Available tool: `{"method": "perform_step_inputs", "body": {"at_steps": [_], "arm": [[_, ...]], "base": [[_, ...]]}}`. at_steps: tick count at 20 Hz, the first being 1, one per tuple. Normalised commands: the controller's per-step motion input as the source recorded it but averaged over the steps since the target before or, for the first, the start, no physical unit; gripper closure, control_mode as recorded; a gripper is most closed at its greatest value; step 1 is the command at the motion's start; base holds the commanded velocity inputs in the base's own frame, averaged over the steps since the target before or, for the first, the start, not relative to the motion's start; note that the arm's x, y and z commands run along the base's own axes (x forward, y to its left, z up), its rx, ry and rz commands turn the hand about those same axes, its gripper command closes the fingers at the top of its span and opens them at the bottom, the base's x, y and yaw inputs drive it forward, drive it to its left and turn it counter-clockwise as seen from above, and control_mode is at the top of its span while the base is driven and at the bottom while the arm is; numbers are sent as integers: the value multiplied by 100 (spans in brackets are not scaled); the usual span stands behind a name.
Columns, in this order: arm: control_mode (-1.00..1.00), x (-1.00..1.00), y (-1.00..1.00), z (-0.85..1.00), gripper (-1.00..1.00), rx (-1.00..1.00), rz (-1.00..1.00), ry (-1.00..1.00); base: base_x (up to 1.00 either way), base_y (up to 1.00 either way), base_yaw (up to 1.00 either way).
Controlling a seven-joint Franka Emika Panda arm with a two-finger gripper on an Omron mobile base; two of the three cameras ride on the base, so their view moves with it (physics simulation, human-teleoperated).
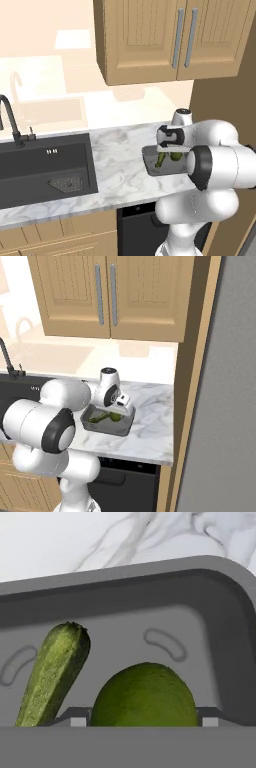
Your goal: Take the lime and squash out of the freezer and place them in the tupperware container on the counter. Then put the tupperware containing the vegetables back in the freezer.
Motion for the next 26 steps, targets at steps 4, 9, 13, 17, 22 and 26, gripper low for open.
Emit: {"method": "perform_step_inputs", "body": {"at_steps": [4,9,13,17,22,26], "arm": [[-100,19,0,-38,100,0,0,6],[-100,24,6,-19,-100,0,0,4],[-100,0,8,-2,-100,0,0,0],[-100,0,0,0,-100,0,0,0],[-100,-16,0,19,-100,0,-1,-5],[-100,-10,0,61,-100,0,-4,-12]], "base": [[0,0,0],[0,0,0],[0,0,0],[0,0,0],[0,0,0],[0,0,0]]}}
